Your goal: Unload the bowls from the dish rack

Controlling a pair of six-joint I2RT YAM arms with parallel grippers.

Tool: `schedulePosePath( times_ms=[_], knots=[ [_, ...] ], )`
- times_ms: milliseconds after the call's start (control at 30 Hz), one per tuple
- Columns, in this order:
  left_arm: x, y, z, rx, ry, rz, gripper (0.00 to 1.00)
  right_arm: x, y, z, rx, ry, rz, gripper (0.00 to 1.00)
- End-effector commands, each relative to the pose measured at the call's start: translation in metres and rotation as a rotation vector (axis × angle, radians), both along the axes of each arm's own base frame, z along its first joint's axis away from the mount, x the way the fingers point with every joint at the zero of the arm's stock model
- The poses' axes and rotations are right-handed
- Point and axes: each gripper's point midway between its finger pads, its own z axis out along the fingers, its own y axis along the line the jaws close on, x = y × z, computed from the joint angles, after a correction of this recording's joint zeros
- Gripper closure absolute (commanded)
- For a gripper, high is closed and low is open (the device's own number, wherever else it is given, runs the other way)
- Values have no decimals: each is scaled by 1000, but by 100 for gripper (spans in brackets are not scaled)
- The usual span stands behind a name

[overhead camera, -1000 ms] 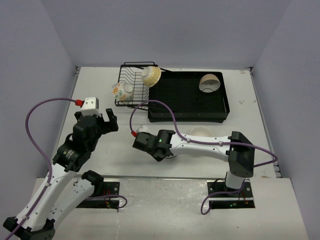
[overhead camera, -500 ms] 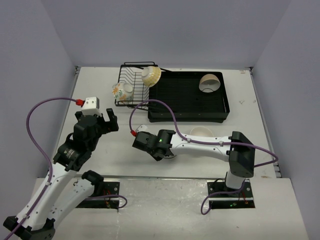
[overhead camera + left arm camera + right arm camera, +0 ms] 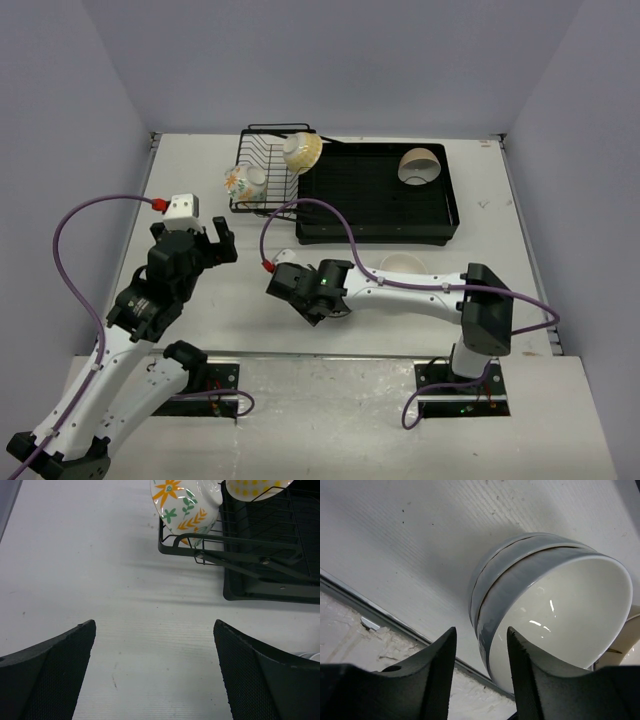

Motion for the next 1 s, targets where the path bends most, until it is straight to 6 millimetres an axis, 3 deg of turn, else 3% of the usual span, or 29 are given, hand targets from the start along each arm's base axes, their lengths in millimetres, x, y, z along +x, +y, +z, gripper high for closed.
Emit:
schedulePosePath(
  times_ms=[0, 200, 333, 400, 467, 500, 567, 600, 633, 667, 700, 733, 800, 833, 900, 933, 967],
  knots=[
    [2, 1, 4, -7, -13, 4, 0, -3, 0, 30, 86, -25, -4, 53],
    [2, 1, 4, -6, -12, 4, 0, -4, 1, 71, 213, -59, 29, 39],
    [2, 0, 4, -8, -14, 0, 0, 17, -6, 121, 302, -163, -5, 31],
    [2, 0, 4, -6, -12, 0, 0, 32, -12, 139, 339, -190, -32, 23],
    [2, 1, 4, -5, -13, 4, 0, 73, -27, 163, 441, -228, -117, 10],
    [2, 1, 5, -6, -15, 7, 0, 107, -42, 184, 575, -254, -191, 9],
    [2, 2, 5, -5, -15, 9, 0, 138, -52, 208, 841, -253, -294, 7],
    [1, 3, 6, -8, -21, 12, 0, 162, -97, 237, 978, -340, -423, 8],
    [1, 2, 6, -8, -20, 11, 0, 168, -107, 248, 1135, -322, -537, 9],
    [1, 2, 7, -9, -22, 9, 0, 181, -116, 247, 1260, -362, -573, 10],
    [1, 2, 6, -9, -22, 7, 0, 191, -136, 254, 1374, -373, -680, 10],
    [1, 1, 6, -10, -22, 6, 0, 195, -147, 256, 1418, -394, -742, 9],
    [2, -1, 4, -9, -14, -7, 0, 219, -180, 253, 1551, -429, -948, 4],
    [2, -2, 4, -9, -13, -11, 0, 227, -192, 227, 1566, -410, -1043, 4],
    [2, -2, 5, -9, -15, -11, 0, 242, -220, 239, 1778, -482, -1120, 7],
    [2, -1, 5, -9, -17, -9, 0, 251, -234, 220, 1799, -496, -1207, 8],
    [1, -1, 6, -11, -22, -7, 0, 258, -248, 223, 1881, -498, -1259, 10]
  ],
)
